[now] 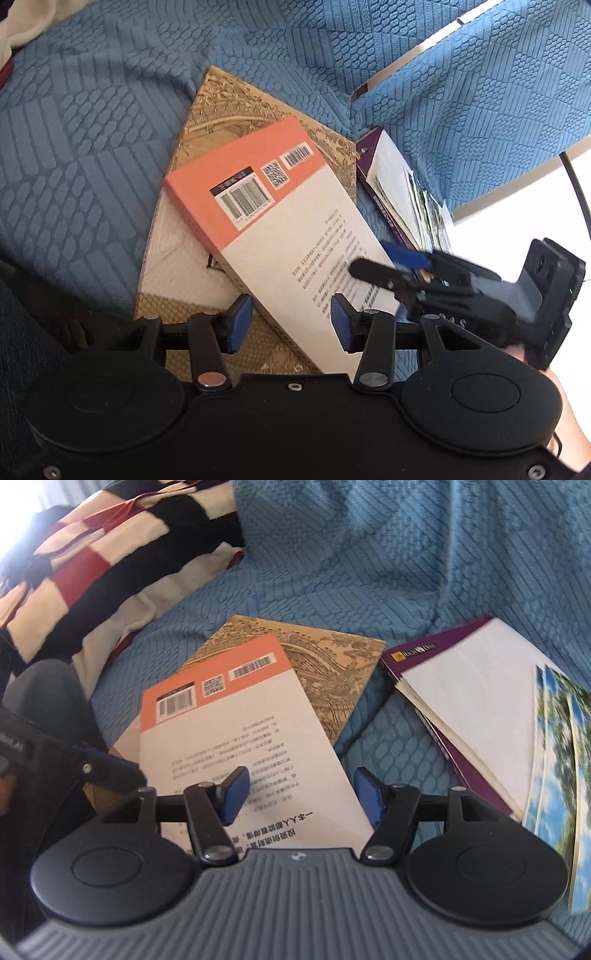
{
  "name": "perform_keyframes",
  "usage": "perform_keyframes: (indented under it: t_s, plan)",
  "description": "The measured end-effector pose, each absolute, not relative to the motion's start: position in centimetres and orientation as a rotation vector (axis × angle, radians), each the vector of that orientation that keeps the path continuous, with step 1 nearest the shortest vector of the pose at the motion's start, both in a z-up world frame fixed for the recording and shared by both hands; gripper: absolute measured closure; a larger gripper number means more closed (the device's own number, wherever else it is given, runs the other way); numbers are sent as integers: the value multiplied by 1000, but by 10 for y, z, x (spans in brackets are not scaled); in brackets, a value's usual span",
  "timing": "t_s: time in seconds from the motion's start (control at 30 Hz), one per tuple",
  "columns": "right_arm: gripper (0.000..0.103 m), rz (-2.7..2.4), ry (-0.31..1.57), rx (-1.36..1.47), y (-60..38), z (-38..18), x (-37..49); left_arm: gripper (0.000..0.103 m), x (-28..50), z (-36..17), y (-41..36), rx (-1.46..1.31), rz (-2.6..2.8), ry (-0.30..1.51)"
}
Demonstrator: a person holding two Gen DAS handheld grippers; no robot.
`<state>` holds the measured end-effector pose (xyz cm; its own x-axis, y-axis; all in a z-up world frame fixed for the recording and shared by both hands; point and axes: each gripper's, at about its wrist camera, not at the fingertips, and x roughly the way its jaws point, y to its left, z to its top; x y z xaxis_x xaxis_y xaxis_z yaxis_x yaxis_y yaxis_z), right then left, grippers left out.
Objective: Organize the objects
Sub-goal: 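Push the orange book square onto the tan book with both grippers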
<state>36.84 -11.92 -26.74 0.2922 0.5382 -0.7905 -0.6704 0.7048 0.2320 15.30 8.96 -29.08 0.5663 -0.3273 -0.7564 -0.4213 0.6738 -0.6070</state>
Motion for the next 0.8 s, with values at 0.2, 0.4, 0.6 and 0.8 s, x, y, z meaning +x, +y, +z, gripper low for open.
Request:
perform_keyframes:
  t_s: [0.2,0.4,0.6,0.8]
  plan:
    - [46,756,967,-132,-121,-266,355,56,164,-288,95,-836,103,982]
    - [54,707,973,-85,-122,-264,343,56,179,-285,104,-776,118,983]
    - [56,692,1006,-26,-116,-261,332,54,193,-284,115,-730,138,988]
    - [56,686,1015,7,-105,-258,318,53,201,-282,121,-682,162,992]
